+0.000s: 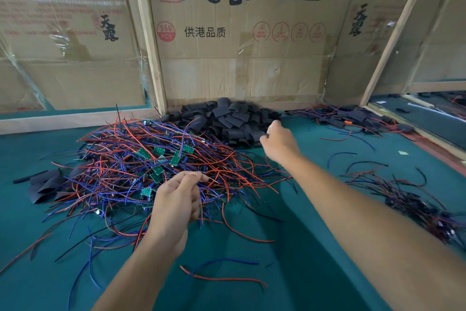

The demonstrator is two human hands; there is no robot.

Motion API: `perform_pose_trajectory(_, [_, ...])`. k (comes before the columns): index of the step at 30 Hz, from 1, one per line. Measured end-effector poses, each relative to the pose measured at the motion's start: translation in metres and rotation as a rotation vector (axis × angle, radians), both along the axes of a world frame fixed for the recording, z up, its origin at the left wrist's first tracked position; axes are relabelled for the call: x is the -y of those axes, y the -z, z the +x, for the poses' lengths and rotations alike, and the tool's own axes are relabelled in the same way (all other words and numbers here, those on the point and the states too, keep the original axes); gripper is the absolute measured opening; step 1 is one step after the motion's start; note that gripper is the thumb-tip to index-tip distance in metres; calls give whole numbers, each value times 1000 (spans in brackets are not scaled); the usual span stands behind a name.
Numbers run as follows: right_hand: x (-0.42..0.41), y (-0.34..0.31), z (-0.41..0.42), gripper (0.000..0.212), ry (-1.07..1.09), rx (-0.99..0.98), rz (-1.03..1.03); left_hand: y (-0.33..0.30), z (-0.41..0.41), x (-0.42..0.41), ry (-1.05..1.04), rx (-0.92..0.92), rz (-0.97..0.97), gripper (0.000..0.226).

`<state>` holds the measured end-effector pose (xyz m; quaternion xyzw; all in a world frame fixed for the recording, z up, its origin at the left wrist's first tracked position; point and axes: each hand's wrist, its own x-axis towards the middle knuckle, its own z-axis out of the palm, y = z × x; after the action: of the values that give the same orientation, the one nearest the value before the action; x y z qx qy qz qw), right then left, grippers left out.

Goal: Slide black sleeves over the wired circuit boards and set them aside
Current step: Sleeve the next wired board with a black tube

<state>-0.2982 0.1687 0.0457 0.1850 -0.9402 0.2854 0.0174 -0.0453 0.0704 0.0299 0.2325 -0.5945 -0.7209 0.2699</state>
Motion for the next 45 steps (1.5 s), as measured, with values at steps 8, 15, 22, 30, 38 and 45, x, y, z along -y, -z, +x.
perform_pose_trajectory(8, [-40,5,102,31,-268,588,-842,-3,3,4,-128,103,-214,27])
perform_pose_trajectory(15, [-48,29,113,23,-298,380,-738,-20,18,25,53,323,-538,30])
perform_pose_trajectory(22, [-46,35,111,20,-353,377,-731,-21,37,60,-140,474,-884,31])
perform_pose_trajectory(30, [-48,39,98,36,-269,249,-789,-25,35,42,-192,437,-1064,11])
perform_pose_trajectory(38, [-43,44,100,31,-279,276,-789,-56,0,37,-262,829,-1421,24])
perform_pose_trajectory(45, [-46,45,95,43,-251,270,-758,-47,-23,46,-187,1000,-1511,41])
